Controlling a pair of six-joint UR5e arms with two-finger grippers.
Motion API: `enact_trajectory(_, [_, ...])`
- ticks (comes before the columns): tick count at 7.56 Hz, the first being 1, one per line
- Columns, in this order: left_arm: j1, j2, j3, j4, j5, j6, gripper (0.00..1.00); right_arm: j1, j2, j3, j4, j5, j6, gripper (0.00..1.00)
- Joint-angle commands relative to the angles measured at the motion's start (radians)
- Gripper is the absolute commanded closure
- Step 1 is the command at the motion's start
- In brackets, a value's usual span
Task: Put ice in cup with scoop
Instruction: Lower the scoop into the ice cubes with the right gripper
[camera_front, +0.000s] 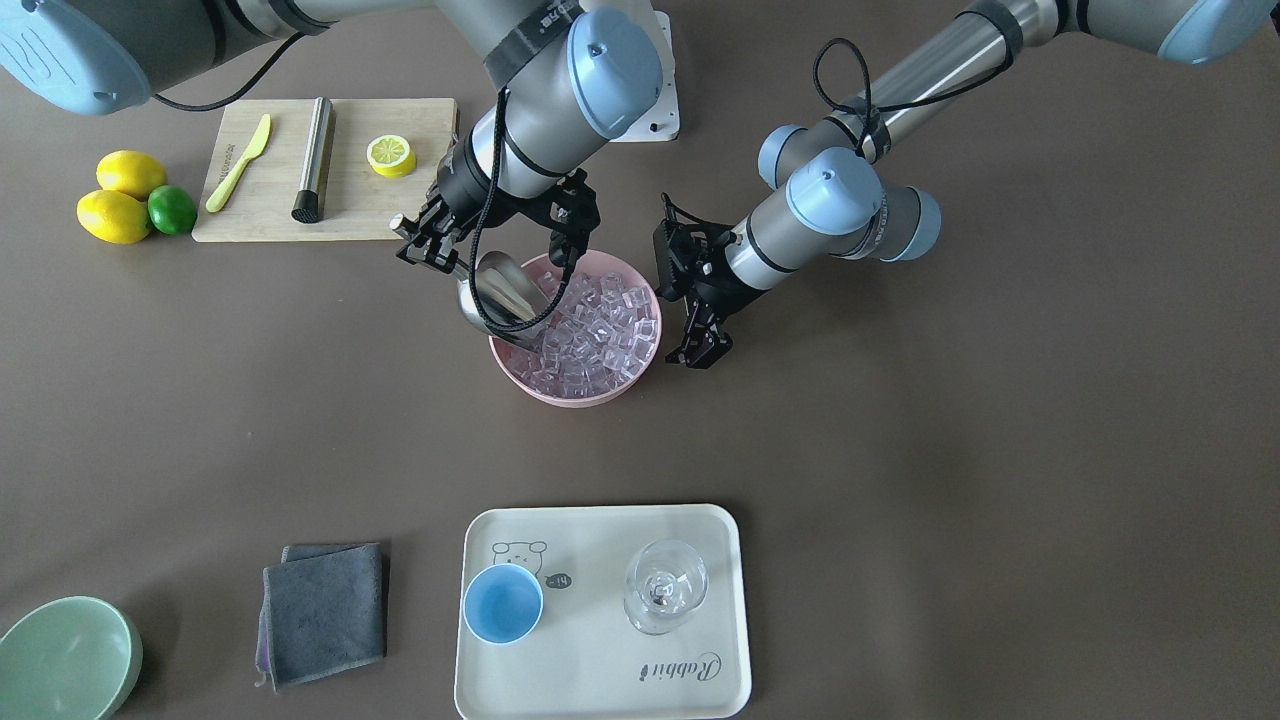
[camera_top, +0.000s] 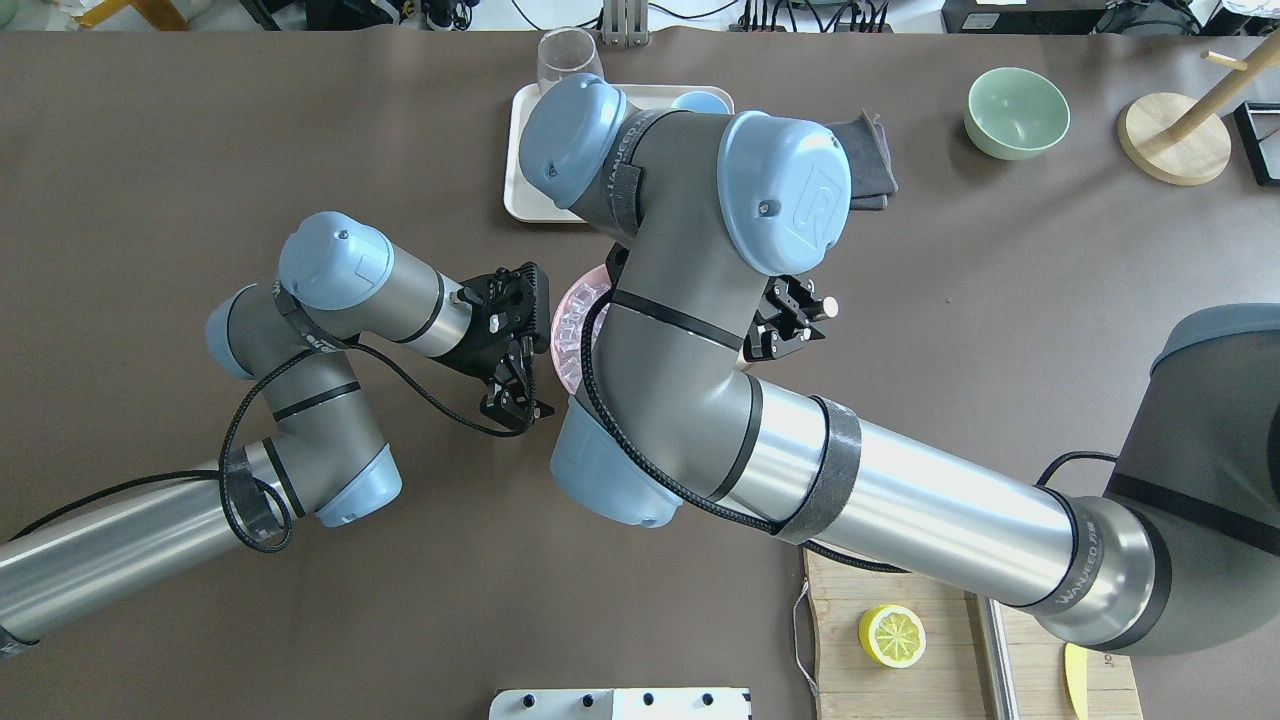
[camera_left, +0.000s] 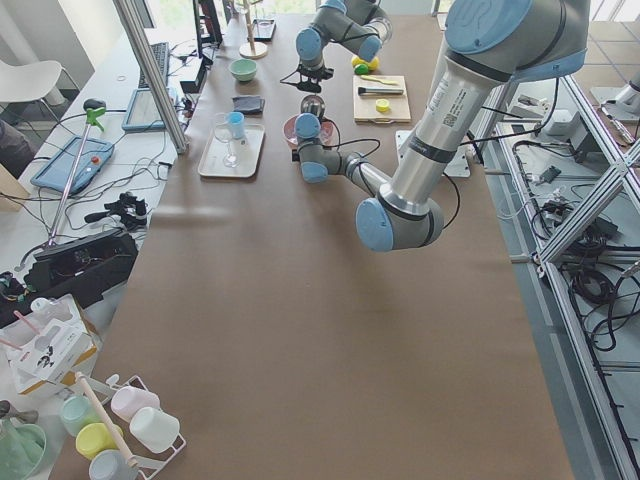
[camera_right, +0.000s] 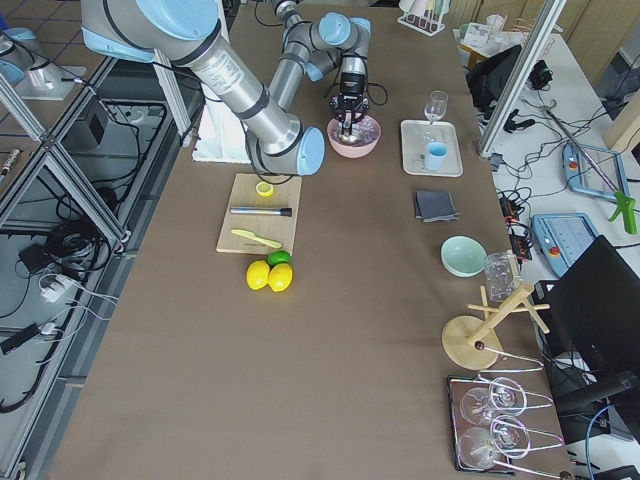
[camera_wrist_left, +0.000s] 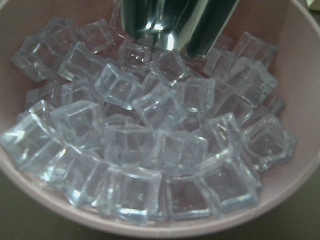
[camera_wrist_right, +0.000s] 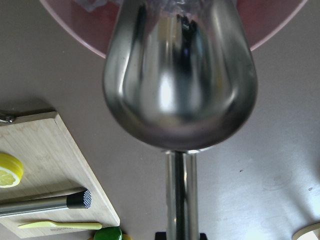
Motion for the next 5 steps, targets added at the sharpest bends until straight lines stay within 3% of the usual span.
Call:
enact_trajectory(1, [0.003,-0.007,0.000,0.001,0.004,-0.002,0.02,-0.011,-0.010,0.017,0.039,0.008,0.011,1.00])
enact_trajectory(5, [0.011,-0.011,0.001,-0.012,0.007,-0.036,0.02,-0.011,-0.142,0.101,0.226,0.022,0.072,1.00])
